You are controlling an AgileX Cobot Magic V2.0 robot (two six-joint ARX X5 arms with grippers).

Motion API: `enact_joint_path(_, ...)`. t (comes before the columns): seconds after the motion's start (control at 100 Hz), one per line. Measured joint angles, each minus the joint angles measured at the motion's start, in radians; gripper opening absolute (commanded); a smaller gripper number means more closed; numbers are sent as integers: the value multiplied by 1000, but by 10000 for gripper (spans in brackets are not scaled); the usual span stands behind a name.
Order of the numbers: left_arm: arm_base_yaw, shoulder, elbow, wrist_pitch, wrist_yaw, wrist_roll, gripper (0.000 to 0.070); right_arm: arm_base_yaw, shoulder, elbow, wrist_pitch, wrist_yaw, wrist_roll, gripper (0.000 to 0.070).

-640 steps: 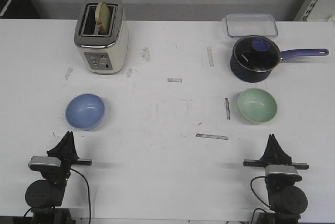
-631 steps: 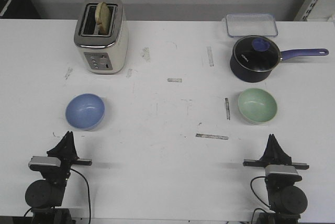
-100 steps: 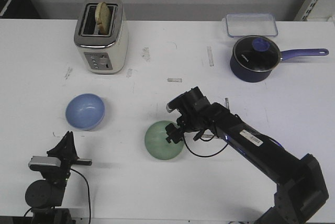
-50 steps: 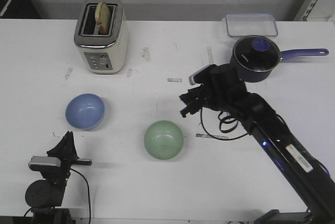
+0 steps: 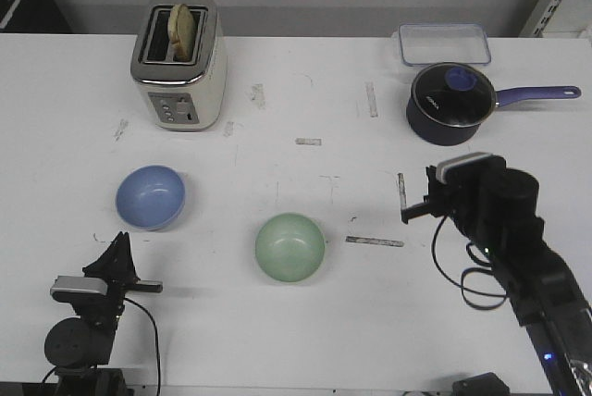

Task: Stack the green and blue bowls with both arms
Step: 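Drag the green bowl toward the table center and release it, then move the left gripper forward to the light blue bowl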

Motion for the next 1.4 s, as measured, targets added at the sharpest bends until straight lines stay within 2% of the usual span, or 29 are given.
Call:
enact_joint_path(0.09, 0, 0, 0, 0, 0, 0, 1, -1, -111, -145, 62, 30, -1, 0)
enact_joint_path(0.28, 0, 0, 0, 0, 0, 0, 1, -1, -309, -399, 119, 34, -2, 0)
enact_joint_path(0.37, 0, 0, 3, 0, -9, 0, 1, -1, -369, -471, 133, 43, -2, 0)
enact_joint_path(0.48, 0, 2, 42, -14, -62, 0, 1, -1, -401, -497, 137, 53, -2, 0)
enact_joint_path(0.66, 0, 34, 245, -51, -101, -18, 1, -1, -403, -497, 178, 53, -2, 0)
enact_joint_path(0.87, 0, 267, 594, -315, -102, -23, 17, -1, -403, -497, 215, 53, -2, 0)
enact_joint_path(0.95, 0, 388, 738, -386, -102, -18, 80, -1, -403, -497, 215, 53, -2, 0)
enact_joint_path(1.11, 0, 624, 1002, -537, -102, 1, 337, -1, -403, -497, 215, 53, -2, 0)
enact_joint_path(1.22, 15, 774, 1128, -653, -101, 4, 455, -1, -403, -497, 216, 53, -3, 0)
enact_joint_path(1.4, 80, 985, 1162, -811, -62, 3, 466, -1, -403, -497, 215, 53, -3, 0)
